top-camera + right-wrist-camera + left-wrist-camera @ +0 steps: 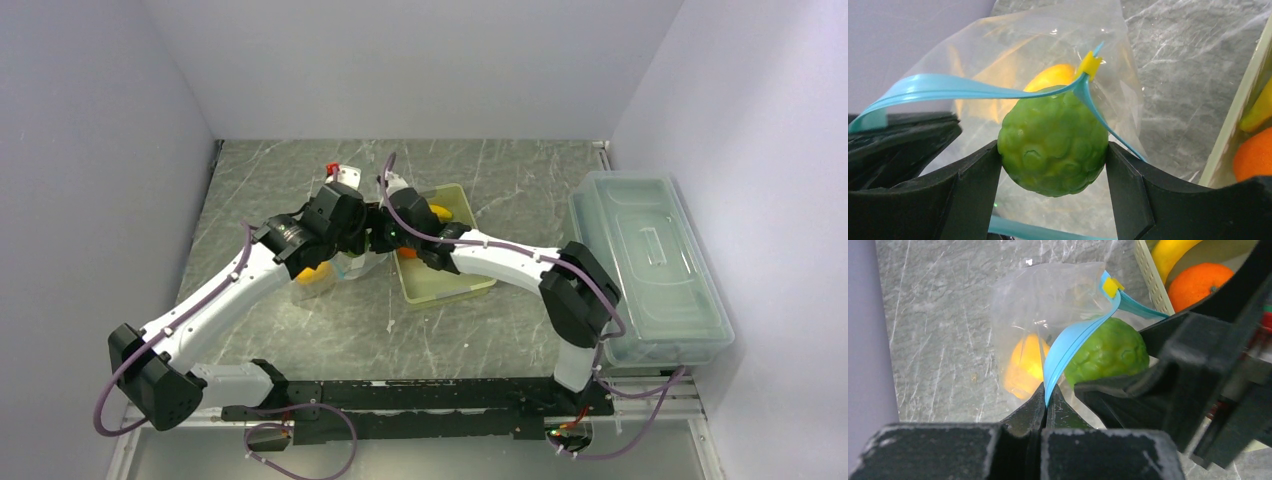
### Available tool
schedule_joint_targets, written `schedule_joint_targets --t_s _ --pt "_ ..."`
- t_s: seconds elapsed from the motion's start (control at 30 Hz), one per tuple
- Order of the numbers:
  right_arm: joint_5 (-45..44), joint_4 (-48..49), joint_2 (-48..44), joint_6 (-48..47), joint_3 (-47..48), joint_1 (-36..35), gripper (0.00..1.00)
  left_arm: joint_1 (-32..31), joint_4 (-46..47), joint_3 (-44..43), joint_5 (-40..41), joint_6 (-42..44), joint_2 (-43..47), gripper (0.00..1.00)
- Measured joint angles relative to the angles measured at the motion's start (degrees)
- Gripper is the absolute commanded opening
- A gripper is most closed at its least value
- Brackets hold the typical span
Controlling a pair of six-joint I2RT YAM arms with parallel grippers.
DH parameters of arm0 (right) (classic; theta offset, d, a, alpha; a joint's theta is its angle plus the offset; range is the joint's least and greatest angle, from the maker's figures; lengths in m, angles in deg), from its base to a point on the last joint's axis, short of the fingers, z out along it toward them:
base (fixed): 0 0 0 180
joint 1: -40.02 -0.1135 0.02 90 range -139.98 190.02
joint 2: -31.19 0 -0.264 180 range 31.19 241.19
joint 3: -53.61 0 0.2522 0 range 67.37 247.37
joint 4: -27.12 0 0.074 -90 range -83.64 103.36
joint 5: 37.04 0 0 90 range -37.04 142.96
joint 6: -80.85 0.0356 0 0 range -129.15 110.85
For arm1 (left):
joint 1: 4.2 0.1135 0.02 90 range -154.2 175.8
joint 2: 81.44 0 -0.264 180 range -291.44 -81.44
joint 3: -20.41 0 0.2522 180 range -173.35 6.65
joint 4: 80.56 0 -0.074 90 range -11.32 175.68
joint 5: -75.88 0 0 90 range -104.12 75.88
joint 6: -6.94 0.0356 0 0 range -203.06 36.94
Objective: Place the food in the zip-top bag and seal the zipper
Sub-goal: Place the fake fruit in the zipper food storage bag.
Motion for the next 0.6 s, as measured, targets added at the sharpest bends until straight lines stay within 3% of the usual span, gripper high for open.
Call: schedule_joint_targets --t_s 0.3,0.43,0.53,0.6 --pt "-3.58 2.19 4.09 4.44 1.9 0.0 0.3 0.33 -0.02 0.0 -0.42 -0.02 -0.98 0.0" --pt "-6.16 3.21 5.42 6.1 2.86 0.0 0.43 0.37 -0.02 0.0 -0.48 -0.02 -1.03 0.0" --pt "-7.48 3.78 6.36 7.15 3.52 0.0 0.62 0.44 -0.02 0.0 -0.52 -0.02 -1.07 0.0" --pt "-8.04 4.37 6.86 7.8 3.8 -0.02 0.69 0.55 -0.02 0.0 -0.72 -0.02 -1.07 0.0"
